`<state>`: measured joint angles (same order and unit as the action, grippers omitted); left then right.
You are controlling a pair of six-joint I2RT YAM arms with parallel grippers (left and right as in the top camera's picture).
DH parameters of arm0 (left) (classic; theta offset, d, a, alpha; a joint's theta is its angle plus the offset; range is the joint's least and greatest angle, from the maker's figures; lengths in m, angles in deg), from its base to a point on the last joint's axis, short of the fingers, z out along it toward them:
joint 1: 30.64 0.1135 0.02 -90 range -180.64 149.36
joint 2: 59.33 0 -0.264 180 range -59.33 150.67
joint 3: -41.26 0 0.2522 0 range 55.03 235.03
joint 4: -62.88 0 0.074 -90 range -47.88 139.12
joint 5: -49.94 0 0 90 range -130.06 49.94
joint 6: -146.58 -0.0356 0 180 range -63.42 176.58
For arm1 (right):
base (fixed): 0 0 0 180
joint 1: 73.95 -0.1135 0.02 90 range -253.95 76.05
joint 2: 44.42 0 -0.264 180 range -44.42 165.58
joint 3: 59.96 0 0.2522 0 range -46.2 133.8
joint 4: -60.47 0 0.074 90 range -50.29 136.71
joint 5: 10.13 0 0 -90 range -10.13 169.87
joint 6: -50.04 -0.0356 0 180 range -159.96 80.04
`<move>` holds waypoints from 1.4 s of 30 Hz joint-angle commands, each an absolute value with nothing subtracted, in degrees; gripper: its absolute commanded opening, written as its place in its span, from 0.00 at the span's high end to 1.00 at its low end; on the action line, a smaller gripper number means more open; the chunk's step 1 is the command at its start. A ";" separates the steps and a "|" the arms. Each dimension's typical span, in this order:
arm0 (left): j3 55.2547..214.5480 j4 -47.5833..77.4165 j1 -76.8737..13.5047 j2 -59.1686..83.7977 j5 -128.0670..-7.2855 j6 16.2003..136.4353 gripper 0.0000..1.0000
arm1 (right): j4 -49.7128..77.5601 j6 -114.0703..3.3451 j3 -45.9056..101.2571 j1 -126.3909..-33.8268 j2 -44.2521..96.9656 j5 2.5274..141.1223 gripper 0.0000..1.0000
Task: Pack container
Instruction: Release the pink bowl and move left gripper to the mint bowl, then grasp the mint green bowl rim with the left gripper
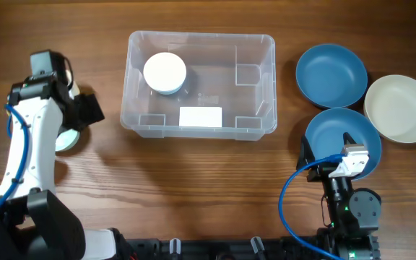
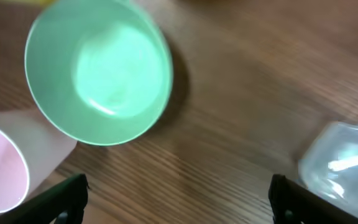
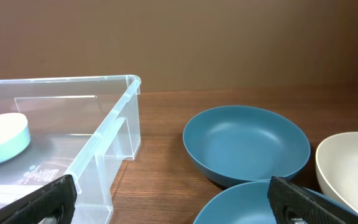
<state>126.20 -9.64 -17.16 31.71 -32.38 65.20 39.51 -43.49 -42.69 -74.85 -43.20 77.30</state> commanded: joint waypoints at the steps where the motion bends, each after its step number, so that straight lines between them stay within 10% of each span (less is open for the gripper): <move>1: 123.84 -6.89 -12.44 31.97 -40.25 60.92 0.03 | 39.68 -43.10 -42.80 -74.57 -43.40 76.78 0.00; 21: 117.81 10.97 -11.26 41.79 -38.78 55.30 0.05 | 39.68 -43.10 -42.80 -74.57 -43.40 76.78 0.00; 42: 117.79 12.39 -11.24 44.94 -36.27 55.48 0.57 | 39.68 -43.08 -42.80 -74.57 -43.40 76.78 0.00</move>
